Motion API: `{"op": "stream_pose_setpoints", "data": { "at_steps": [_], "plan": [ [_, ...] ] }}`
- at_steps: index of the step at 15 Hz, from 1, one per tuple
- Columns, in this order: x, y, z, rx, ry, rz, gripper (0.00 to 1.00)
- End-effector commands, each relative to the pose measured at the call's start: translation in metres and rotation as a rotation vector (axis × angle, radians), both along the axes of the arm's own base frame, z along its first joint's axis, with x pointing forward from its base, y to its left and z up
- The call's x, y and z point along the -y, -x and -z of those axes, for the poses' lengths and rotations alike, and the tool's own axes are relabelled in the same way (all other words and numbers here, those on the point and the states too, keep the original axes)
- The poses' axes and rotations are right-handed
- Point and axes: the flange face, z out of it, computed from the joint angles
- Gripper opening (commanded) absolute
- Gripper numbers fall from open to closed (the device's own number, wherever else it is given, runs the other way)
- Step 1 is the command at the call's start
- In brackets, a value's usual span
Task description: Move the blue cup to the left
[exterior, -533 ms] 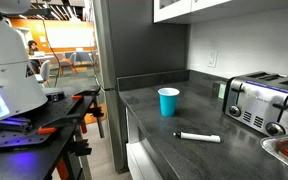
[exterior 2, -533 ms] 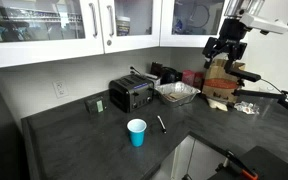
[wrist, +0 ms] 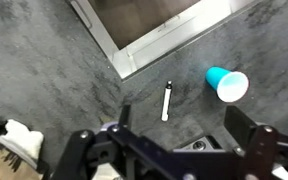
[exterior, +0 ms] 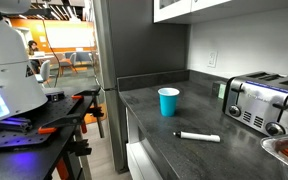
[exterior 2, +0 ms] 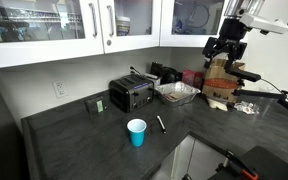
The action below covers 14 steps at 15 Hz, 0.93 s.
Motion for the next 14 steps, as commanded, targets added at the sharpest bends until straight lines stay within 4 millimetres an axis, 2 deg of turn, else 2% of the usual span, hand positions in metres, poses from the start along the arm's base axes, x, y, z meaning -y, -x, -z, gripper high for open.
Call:
{"op": "stream_pose_setpoints", "data": {
  "at_steps": [1,4,8,11,14],
  "plan": [
    [-0.016,-0.011,0.004,-0.005,0.018,-0.02,1.0],
    [-0.066,-0.038,0.014,0.001,0.053,-0.001,1.0],
    [-0.137,-0.08,0.045,0.061,0.069,0.094,1.0],
    [-0.171,-0.1,0.094,-0.01,0.094,0.149,1.0],
    [-0.192,-0.113,0.145,-0.13,0.06,0.141,1.0]
  ]
}}
